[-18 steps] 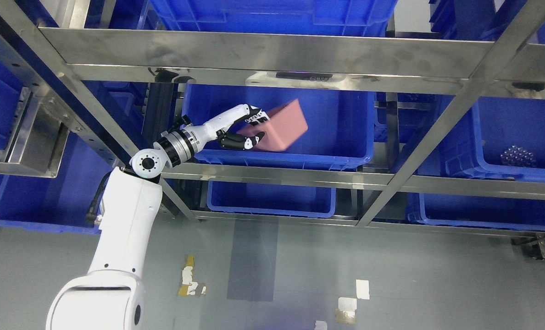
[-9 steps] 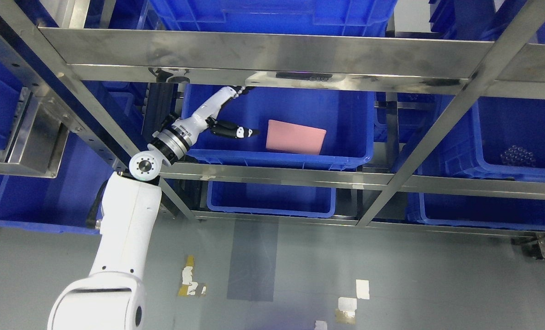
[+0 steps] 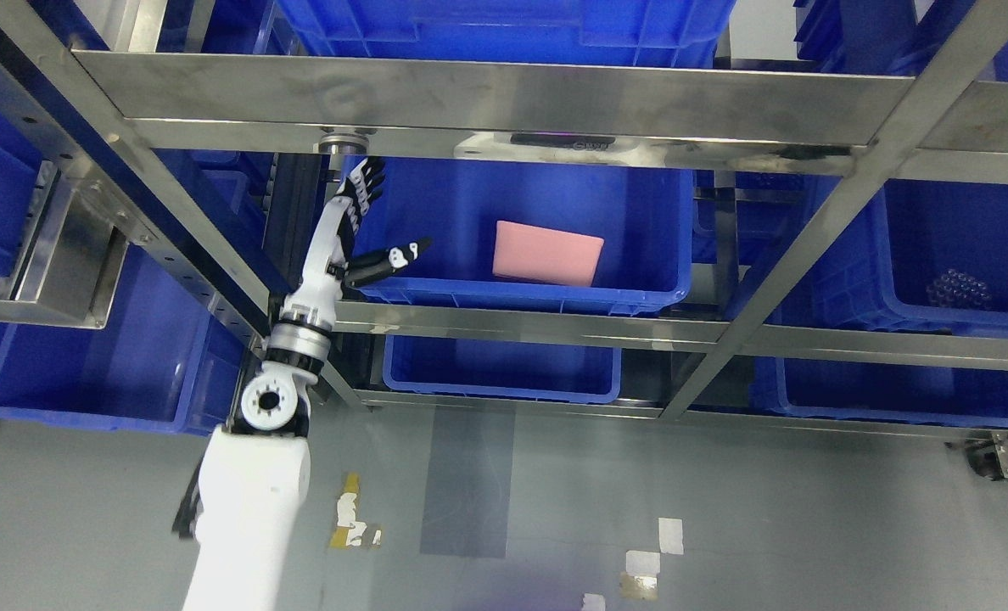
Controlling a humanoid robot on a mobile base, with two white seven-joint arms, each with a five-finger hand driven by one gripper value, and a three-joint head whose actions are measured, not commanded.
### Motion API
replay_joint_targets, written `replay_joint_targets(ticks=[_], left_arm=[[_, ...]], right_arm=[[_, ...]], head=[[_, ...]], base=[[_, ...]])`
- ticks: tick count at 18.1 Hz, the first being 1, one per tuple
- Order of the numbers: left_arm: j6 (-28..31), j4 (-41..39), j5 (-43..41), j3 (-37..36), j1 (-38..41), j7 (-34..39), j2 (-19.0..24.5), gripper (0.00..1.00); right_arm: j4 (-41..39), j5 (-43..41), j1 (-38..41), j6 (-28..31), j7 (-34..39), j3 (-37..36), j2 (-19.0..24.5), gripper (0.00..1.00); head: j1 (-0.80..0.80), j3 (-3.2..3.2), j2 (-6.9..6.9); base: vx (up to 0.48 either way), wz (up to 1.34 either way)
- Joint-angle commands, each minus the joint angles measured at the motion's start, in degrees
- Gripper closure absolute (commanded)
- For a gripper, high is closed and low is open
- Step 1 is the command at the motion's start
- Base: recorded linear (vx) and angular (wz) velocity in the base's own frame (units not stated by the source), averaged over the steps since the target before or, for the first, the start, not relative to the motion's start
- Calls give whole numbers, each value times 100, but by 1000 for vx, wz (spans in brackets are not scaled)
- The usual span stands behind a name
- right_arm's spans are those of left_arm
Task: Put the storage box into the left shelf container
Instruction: 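Open the left hand to release the box and withdraw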
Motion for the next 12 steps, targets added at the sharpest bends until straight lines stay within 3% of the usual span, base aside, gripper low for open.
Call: replay_joint_targets(ticks=[1, 5, 12], left_arm=[[129, -3324, 376, -269, 1533, 212, 93, 1], [-372, -3344, 376, -252, 1921, 186, 93, 1], [-320, -3335, 376, -129, 2088, 177, 93, 1]], right_arm=[[-100, -123, -17, -17, -6, 0, -100, 0], [-100, -123, -26, -17, -6, 0, -100, 0], [-100, -123, -26, -17, -6, 0, -100, 0]], head=[[0, 0, 0], [0, 0, 0], [0, 0, 0]], base=[[0, 0], [0, 0], [0, 0]])
